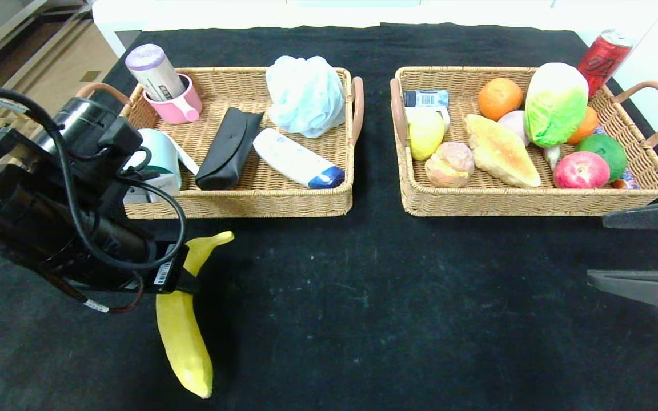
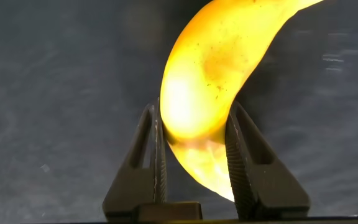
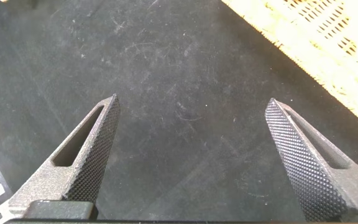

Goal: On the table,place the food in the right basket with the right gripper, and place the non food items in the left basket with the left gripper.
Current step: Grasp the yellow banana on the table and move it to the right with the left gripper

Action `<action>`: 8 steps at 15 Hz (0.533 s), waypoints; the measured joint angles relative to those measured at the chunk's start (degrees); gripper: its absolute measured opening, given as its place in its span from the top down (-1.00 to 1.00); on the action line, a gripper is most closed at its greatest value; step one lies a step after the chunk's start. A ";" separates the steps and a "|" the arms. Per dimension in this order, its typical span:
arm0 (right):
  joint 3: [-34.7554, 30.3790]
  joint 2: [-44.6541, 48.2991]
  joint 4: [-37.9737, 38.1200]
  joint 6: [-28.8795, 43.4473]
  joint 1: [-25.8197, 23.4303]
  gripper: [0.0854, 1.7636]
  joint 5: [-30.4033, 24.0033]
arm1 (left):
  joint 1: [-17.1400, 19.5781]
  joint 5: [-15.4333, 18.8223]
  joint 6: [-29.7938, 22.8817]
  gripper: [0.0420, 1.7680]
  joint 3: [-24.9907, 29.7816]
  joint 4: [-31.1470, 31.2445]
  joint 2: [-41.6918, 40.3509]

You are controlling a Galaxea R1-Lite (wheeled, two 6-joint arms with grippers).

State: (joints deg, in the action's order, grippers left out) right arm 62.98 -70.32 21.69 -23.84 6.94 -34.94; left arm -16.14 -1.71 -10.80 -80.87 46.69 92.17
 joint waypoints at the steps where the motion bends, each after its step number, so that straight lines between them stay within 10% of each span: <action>1: 0.02 0.04 -0.05 0.01 -0.07 -0.94 0.00 | -1.80 -0.05 -0.46 0.32 -0.77 -0.02 -0.04; 8: 0.04 0.34 -0.27 0.01 0.15 -0.94 1.26 | -16.52 -0.77 -7.44 0.32 -12.37 0.11 4.94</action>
State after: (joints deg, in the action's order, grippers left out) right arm 63.01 -69.97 21.42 -23.83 7.08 -33.68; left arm -32.66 -2.47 -18.24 -93.25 46.80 97.11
